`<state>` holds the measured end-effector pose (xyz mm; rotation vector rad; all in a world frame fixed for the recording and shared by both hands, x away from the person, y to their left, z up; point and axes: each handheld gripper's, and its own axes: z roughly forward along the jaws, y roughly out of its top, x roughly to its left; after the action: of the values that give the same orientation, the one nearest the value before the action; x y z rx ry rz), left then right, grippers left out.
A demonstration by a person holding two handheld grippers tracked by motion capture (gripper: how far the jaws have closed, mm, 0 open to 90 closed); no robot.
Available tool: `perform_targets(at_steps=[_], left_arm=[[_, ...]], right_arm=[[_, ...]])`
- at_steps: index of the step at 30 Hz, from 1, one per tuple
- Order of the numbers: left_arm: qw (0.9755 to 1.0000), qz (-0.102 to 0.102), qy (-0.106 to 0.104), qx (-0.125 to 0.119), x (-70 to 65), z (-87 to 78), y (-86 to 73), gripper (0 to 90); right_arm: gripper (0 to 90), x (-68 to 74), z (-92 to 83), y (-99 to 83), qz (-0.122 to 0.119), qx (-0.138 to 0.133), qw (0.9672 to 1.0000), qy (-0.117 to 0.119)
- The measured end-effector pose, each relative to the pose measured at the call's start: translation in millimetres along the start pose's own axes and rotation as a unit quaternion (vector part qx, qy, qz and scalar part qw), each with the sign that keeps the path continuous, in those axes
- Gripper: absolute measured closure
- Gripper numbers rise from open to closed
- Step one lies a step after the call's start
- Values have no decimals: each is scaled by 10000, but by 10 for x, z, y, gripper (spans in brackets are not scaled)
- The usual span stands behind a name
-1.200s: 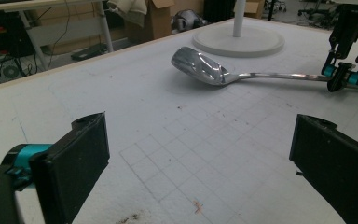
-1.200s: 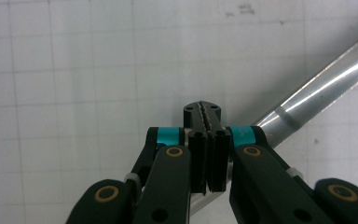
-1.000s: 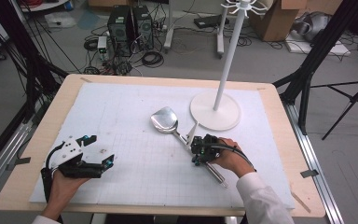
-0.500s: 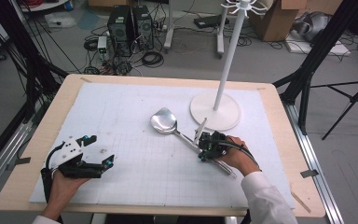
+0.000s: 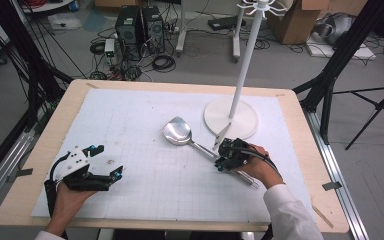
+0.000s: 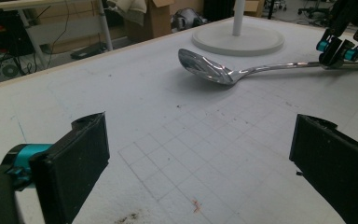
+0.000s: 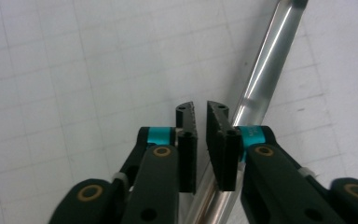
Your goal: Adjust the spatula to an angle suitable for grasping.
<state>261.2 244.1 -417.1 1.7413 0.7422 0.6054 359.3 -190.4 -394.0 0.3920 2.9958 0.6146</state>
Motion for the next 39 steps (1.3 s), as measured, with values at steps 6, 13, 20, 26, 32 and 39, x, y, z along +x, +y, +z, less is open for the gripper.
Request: perform_targets(at_steps=[6, 13, 20, 26, 32, 39], left_arm=[[10000, -18, 5, -6, -2, 4, -1, 52], [10000, -19, -12, 3, -4, 7, -1, 52], [10000, -4, -3, 2, -1, 5, 1, 52], [10000, -4, -6, -3, 1, 6, 0, 52], [10000, -2, -10, -2, 1, 6, 1, 52], [10000, -21, -25, 2, -7, 7, 0, 52]], right_arm=[[530, -2, -47, 16, 345, -243, 9989, -209], [111, -36, -62, 52, 646, -512, 9948, -592], [5, -74, -36, 95, 761, -643, 9930, -632], [74, -114, 31, 118, 948, -474, 9920, -691], [160, -164, 69, 160, 1140, -500, 9895, -739], [231, -204, 152, 207, 1132, -272, 9904, -747]])
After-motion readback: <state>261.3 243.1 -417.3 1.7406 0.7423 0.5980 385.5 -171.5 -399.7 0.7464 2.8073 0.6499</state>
